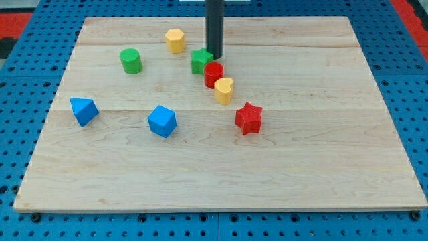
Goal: Slide the green star to the center left
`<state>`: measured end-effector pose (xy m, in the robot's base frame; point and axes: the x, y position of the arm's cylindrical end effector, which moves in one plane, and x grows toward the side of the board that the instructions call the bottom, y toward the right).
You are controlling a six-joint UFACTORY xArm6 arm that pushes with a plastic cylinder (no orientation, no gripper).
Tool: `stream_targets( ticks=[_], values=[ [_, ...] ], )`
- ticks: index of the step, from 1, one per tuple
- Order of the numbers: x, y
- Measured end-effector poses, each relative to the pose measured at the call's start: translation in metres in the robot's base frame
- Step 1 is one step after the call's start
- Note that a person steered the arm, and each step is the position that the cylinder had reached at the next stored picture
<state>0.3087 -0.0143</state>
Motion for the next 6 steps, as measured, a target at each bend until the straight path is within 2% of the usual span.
stream_targets(
  ticks=[2, 3, 6],
  values=[
    [0.019, -0.01],
    [0.025, -0.033],
    [0.072, -0.05]
  ],
)
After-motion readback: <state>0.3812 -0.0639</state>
